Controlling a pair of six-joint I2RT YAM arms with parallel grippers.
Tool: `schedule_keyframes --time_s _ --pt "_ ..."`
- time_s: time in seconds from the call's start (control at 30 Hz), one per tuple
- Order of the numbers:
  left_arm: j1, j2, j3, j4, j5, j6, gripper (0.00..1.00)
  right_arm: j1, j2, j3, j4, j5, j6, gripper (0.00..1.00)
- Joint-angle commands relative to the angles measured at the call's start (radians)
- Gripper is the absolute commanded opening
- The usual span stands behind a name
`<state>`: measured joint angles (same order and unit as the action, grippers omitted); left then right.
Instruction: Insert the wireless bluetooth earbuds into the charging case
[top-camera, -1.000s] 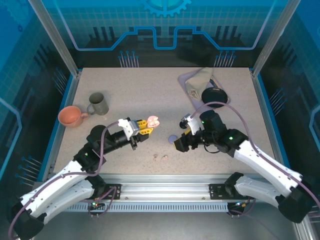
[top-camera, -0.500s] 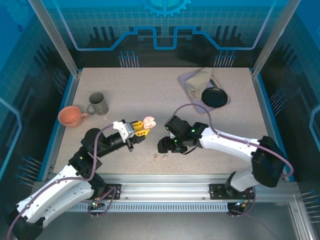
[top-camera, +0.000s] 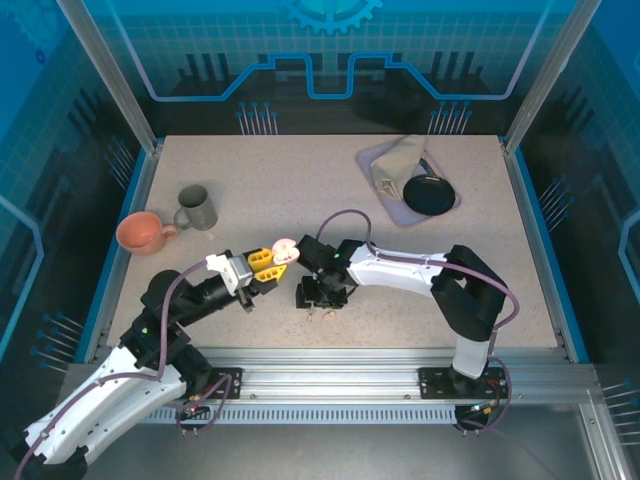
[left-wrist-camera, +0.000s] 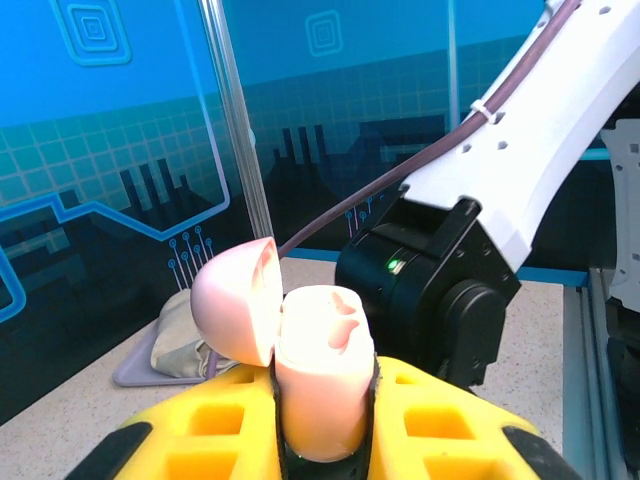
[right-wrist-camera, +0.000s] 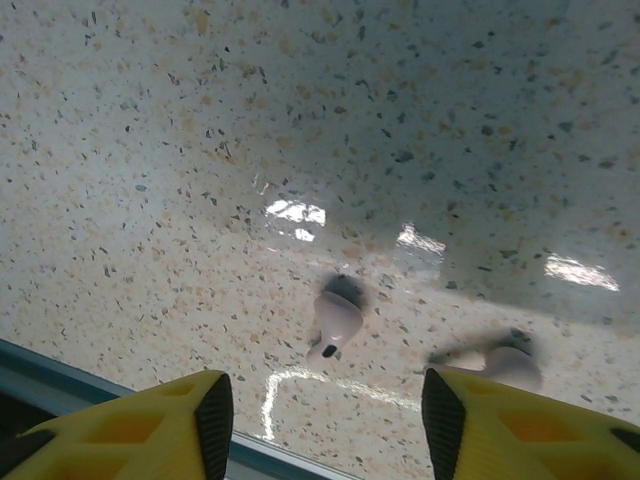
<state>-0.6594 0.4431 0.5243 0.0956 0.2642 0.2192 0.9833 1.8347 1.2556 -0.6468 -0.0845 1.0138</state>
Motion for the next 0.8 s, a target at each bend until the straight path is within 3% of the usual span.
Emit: schedule_keyframes --time_s 0.0,0.4,0.77 --pt "-0.006 -0.017 -0.003 -0.022 -0.021 0.022 0.0 0.024 0.048 0.059 -0.092 0.003 0.008 0.54" --pt "-0.008 -0.018 0.002 -0.035 -0.009 0.043 0.0 0.055 0.202 0.197 -0.205 -0.007 0.028 0.5" --pt "-0.007 -0.037 0.002 -0.058 -0.009 0.052 0.0 0.055 0.249 0.241 -0.264 0.018 0.035 0.45"
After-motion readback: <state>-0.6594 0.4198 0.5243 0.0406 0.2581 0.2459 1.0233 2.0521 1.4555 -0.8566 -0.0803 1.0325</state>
